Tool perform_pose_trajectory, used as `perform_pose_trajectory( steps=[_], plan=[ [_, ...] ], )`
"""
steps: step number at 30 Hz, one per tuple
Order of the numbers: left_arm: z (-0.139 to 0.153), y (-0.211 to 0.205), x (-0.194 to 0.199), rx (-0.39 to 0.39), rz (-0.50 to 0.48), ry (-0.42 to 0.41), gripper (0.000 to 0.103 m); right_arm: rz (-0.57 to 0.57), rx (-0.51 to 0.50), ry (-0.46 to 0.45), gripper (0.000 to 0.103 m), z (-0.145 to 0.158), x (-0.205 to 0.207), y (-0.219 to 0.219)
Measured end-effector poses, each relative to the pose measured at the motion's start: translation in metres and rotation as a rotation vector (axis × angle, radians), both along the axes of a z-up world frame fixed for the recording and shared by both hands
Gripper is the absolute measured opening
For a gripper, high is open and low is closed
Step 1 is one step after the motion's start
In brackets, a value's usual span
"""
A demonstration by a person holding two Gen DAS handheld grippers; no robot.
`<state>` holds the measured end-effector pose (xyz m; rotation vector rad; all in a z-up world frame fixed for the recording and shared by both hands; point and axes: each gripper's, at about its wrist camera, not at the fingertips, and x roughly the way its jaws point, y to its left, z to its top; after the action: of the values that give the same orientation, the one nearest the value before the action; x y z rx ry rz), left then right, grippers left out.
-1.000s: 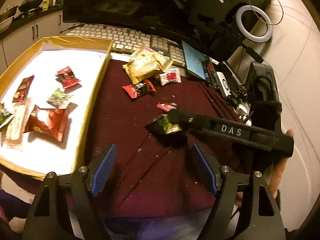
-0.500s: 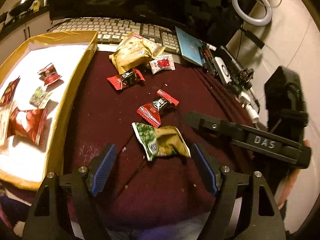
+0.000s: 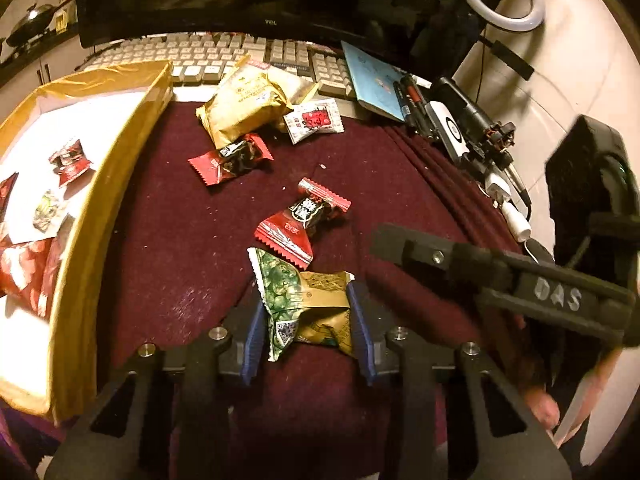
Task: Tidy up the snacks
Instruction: 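Grasp the green-gold bag with left while right holds red candy, then carry both snacks to the white tray and open both grippers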
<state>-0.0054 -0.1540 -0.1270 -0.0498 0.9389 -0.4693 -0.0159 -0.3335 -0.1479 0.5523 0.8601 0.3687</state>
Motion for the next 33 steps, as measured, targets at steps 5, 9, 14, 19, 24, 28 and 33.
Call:
perform_pose_trajectory(
  steps=[5, 9, 14, 19, 24, 28, 33],
  plan=[
    [0.011, 0.029, -0.013, -0.113, 0.050, 0.002, 0.036, -0.001, -0.051, 0.004, 0.040, 0.005, 0.004, 0.015],
    [0.024, 0.059, -0.026, -0.170, 0.119, -0.038, 0.036, 0.016, -0.065, 0.010, 0.041, 0.009, 0.015, 0.037],
    [0.034, 0.085, -0.033, -0.196, 0.177, -0.058, 0.036, -0.023, -0.140, 0.043, 0.048, 0.013, 0.039, 0.066],
    [0.036, 0.096, -0.035, -0.210, 0.196, -0.069, 0.036, -0.112, -0.313, 0.029, 0.042, 0.015, 0.045, 0.086],
    [0.041, 0.111, -0.038, -0.235, 0.213, -0.085, 0.036, -0.155, -0.456, -0.002, 0.024, 0.014, 0.035, 0.097],
    [0.046, 0.128, -0.038, -0.264, 0.255, -0.102, 0.036, -0.145, -0.432, -0.071, 0.020, 0.025, 0.021, 0.100],
    [0.057, 0.156, -0.028, -0.275, 0.335, -0.128, 0.036, -0.076, -0.310, -0.154, 0.020, 0.049, 0.012, 0.108]
  ],
)
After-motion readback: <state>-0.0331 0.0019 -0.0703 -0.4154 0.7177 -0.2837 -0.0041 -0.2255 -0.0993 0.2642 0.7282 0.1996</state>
